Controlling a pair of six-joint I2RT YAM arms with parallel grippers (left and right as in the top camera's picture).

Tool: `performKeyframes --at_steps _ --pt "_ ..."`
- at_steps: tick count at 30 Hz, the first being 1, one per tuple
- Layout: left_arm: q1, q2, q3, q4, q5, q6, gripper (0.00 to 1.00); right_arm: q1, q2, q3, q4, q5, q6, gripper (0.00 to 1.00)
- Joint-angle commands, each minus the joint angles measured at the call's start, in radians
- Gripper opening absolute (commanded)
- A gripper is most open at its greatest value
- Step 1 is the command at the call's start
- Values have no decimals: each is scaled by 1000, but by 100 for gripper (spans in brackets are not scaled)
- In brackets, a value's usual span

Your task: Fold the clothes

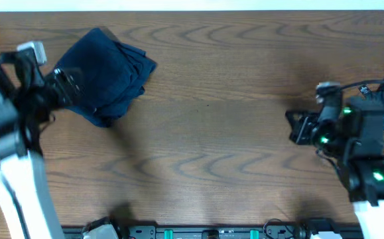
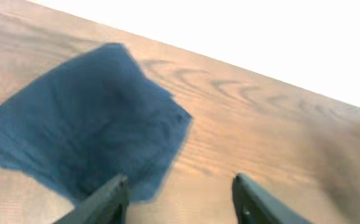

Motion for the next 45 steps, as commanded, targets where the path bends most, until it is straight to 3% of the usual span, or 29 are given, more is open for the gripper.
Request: performKeyframes --at_steps 1,6,8,9,10,26,32,36,40,45 --pt "-53 -137 -1 -111 -37 45 63 17 -51 103 -2 -94 -113 6" --pt "-121 -308 -1 -317 -116 45 69 17 -118 161 -2 -136 -121 24" --pt "-137 -347 -2 -372 -150 45 80 17 -143 161 -9 -137 -121 39" --pt "-142 -360 -2 -386 -167 45 86 17 -154 161 -14 -136 -121 54" --pt "-146 -370 -2 -397 -188 45 98 17 -160 161 -17 -132 -121 99" --pt "-146 -372 -4 -386 -230 37 98 17 -164 161 -77 -132 -122 99" --pt "-146 -372 -4 -385 -230 37 98 16 -163 161 -173 -122 -121 99" --pt "-146 -372 -4 -386 -230 37 98 17 -163 153 -172 -11 -133 99" --pt "-146 -372 -4 -386 -230 37 98 16 -204 106 -145 177 -282 99" --pt "-146 -372 -4 -386 -230 37 98 2 -352 -93 -14 224 -424 99"
